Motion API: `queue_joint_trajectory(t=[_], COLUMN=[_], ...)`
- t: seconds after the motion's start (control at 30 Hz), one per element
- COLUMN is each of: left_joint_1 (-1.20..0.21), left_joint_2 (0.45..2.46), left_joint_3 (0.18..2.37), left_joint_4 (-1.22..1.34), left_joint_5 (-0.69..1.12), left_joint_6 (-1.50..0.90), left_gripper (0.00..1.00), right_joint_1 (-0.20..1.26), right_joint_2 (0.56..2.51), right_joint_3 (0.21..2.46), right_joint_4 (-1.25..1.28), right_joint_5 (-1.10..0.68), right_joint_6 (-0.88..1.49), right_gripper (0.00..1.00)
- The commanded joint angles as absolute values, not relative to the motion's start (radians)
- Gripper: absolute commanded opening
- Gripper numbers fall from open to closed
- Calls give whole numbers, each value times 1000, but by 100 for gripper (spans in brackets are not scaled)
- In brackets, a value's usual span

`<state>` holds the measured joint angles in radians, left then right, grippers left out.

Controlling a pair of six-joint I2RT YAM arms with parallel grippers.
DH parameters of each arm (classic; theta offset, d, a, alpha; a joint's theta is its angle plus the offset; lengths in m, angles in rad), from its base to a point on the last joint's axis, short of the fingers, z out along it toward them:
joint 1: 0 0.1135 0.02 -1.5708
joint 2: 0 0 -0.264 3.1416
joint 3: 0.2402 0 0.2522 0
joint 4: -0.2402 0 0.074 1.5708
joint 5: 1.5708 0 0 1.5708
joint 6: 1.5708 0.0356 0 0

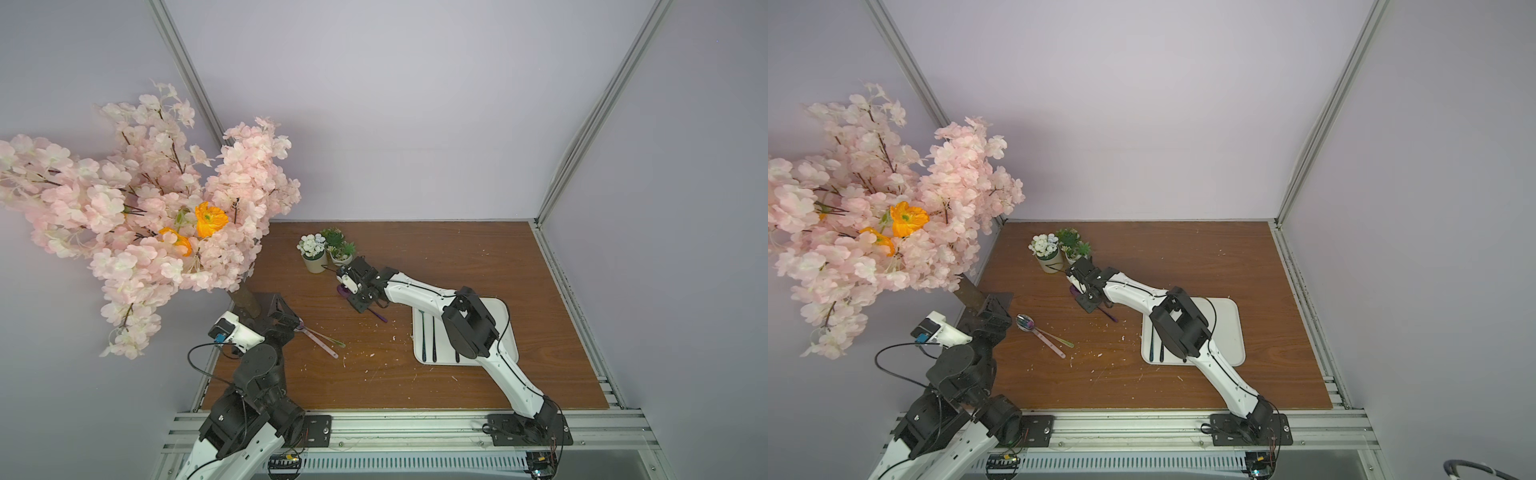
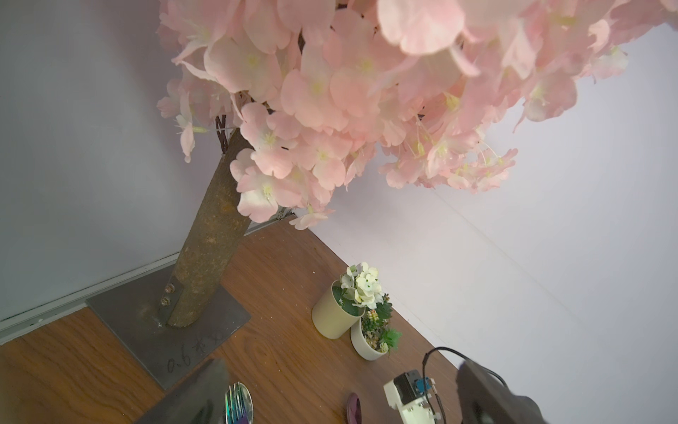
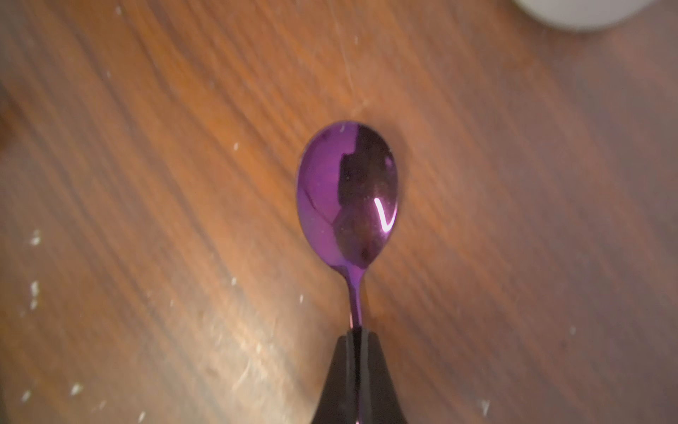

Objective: Set the spoon and fork side by side
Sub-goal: Pick up the spoon from the center of the board.

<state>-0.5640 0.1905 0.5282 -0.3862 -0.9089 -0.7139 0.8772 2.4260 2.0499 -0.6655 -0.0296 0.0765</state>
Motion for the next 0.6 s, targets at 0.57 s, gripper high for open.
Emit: queue_joint_trajectory(t=[0.57], left_joint_1=[-554], left_joint_2=[192], left_joint_3=[516], left_joint_4=[-401], left_joint_5=[-912], left_joint_6=[-738], left_gripper=[100], right_joint_1=[962], right_joint_2=[2007], right_joint_3=[1598], right_joint_4=[-565], right_joint_5=[31], right_joint_6=[441], right_gripper=[0])
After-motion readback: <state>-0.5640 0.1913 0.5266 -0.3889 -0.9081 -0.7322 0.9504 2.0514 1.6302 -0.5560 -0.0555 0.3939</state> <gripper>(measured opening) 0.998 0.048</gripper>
